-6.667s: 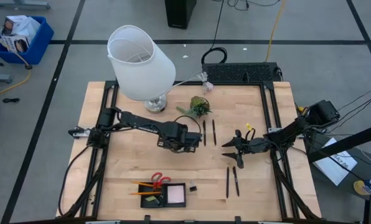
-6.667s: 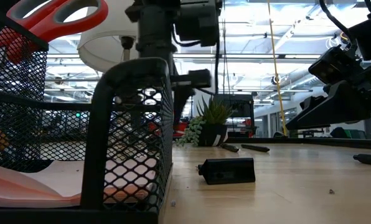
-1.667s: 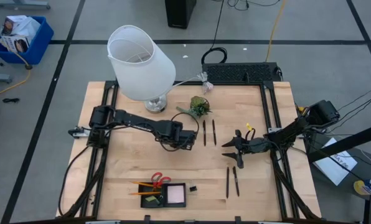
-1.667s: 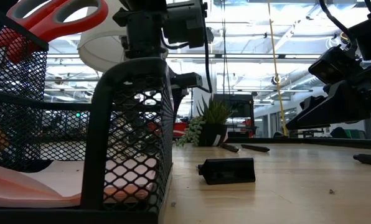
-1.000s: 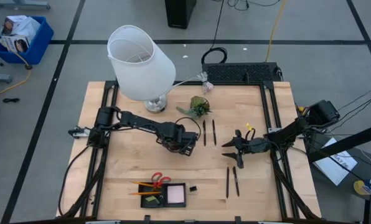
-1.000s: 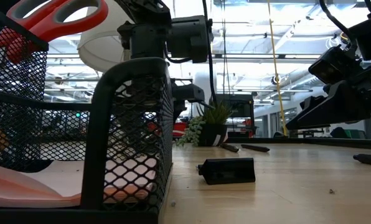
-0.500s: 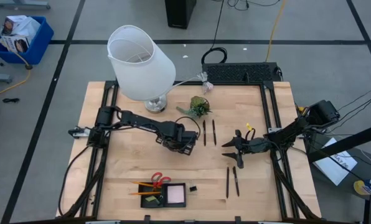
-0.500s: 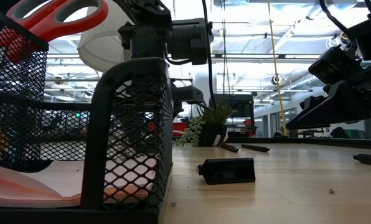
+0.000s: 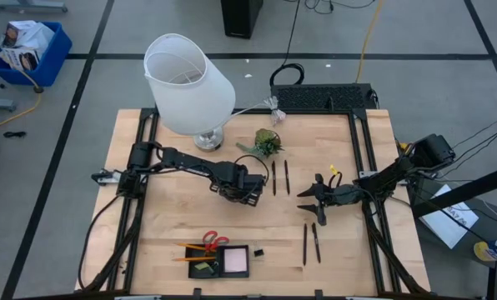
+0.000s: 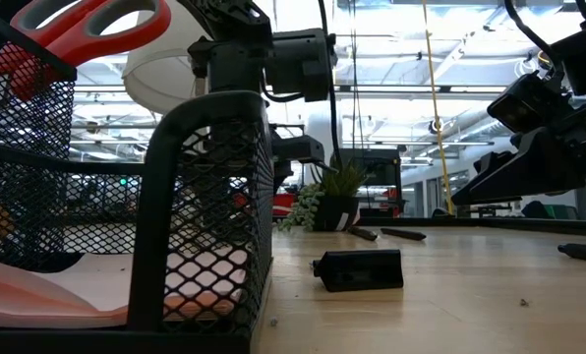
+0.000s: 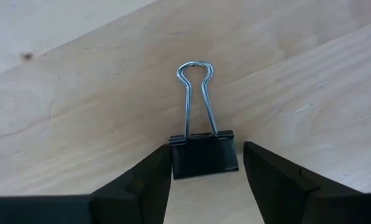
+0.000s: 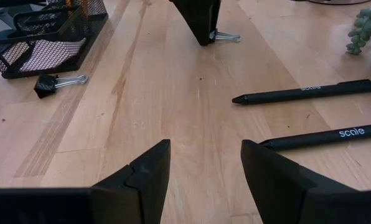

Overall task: Pick and place office supplies into organizer
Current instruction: Put the top black binder clip into the mesh desk organizer

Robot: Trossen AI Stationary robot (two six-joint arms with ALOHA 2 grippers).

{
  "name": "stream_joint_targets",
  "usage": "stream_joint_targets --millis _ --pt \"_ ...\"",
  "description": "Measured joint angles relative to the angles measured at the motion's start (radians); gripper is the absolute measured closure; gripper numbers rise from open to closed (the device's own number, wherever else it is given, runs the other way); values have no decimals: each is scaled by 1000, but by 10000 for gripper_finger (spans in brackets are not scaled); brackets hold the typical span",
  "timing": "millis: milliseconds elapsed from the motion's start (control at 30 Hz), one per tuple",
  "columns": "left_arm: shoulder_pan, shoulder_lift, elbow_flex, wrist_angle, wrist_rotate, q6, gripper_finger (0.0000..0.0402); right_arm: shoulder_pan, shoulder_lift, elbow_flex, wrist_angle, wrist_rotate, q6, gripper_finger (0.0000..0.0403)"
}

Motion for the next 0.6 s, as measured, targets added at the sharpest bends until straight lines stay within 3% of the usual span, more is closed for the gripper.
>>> stream_joint_targets --millis 400,600 --pt "-10 -3 -42 44 15 -42 201 0 0 0 0 0 0 211" --pt "-10 -2 -44 41 21 -27 246 0 0 0 0 0 0 211"
